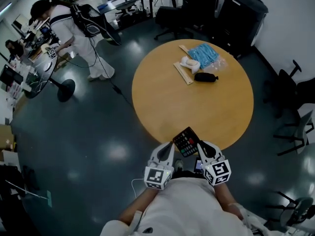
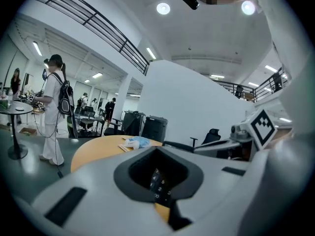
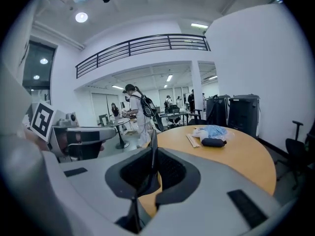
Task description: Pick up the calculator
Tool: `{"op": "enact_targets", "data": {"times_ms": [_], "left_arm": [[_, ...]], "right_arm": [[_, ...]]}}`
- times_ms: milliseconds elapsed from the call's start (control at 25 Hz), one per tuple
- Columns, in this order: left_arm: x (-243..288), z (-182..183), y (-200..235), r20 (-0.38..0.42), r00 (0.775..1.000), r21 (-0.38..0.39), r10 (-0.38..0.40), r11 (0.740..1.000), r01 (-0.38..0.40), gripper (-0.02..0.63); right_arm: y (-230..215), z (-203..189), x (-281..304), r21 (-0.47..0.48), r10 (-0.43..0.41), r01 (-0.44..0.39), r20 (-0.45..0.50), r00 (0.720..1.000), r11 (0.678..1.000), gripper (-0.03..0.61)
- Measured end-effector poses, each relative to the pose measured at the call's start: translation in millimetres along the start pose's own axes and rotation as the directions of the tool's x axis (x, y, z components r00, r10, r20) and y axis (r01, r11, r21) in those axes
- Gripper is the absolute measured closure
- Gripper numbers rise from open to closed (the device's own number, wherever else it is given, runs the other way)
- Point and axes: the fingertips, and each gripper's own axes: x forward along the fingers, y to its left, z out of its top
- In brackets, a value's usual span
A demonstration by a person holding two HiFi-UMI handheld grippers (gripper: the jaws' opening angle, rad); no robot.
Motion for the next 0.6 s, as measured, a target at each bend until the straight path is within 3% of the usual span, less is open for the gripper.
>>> {"op": "enact_targets", "data": {"times_ms": [600], "left_arm": [[13.1, 15.5, -2.4, 0.036, 0.999, 0.015, -0.012, 1.0, 0.012, 0.606]], "right_arm": [[-15.1, 7.5, 0.2, -0.057, -0.031, 0.031, 0.015, 0.999, 0.998, 0.532]]}}
